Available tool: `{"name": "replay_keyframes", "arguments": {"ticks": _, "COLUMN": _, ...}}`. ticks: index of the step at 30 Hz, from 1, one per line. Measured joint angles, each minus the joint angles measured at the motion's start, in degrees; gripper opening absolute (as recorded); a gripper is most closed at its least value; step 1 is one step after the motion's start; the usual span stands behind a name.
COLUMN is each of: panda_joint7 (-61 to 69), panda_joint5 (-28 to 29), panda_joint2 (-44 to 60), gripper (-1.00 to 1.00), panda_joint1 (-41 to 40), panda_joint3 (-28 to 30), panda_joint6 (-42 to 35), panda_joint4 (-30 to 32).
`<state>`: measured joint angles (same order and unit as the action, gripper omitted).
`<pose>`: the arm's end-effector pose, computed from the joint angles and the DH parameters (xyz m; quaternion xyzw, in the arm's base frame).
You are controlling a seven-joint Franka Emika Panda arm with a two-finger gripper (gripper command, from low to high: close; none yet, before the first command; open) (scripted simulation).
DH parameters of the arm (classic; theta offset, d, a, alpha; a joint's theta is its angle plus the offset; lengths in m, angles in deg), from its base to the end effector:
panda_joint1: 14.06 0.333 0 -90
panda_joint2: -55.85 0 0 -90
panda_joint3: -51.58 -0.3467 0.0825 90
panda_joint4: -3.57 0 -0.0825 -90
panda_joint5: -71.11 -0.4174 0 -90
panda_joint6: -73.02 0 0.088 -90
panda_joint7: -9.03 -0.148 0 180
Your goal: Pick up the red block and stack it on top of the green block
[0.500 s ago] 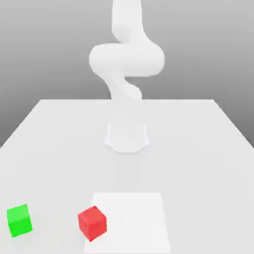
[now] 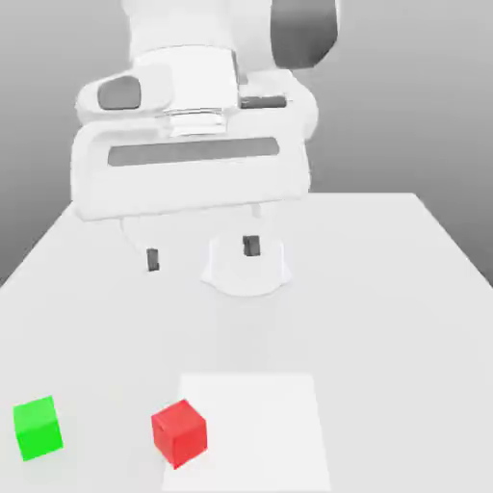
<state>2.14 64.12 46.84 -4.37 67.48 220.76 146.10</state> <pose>0.5056 -0.0529 0.3359 -0.9779 0.1608 -0.1191 0.0607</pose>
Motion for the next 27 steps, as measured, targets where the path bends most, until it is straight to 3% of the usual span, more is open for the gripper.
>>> {"name": "replay_keyframes", "arguments": {"ticks": 8, "panda_joint7": 14.9, "panda_joint5": 0.3, "panda_joint2": 16.1, "gripper": 0.0, "panda_joint1": -2.5, "panda_joint3": 0.8, "panda_joint6": 7.5, "panda_joint4": 4.8}}
{"name": "replay_keyframes", "arguments": {"ticks": 13, "panda_joint7": 20.6, "panda_joint5": -5.2, "panda_joint2": 26.3, "gripper": 0.0, "panda_joint1": -6.2, "panda_joint3": -3.8, "panda_joint6": 15.3, "panda_joint4": 3.8}}
{"name": "replay_keyframes", "arguments": {"ticks": 14, "panda_joint7": 21.4, "panda_joint5": -6.2, "panda_joint2": 28.0, "gripper": -1.0, "panda_joint1": -7.1, "panda_joint3": -4.9, "panda_joint6": 16.7, "panda_joint4": 3.6}}
{"name": "replay_keyframes", "arguments": {"ticks": 21, "panda_joint7": 21.4, "panda_joint5": -6.2, "panda_joint2": 28.2, "gripper": -1.0, "panda_joint1": -7.3, "panda_joint3": -5.2, "panda_joint6": 16.8, "panda_joint4": 3.5}}
{"name": "replay_keyframes", "arguments": {"ticks": 27, "panda_joint7": 17.2, "panda_joint5": 0.9, "panda_joint2": 18.2, "gripper": -1.0, "panda_joint1": -5.4, "panda_joint3": -0.4, "panda_joint6": 8.2, "panda_joint4": 4.7}}
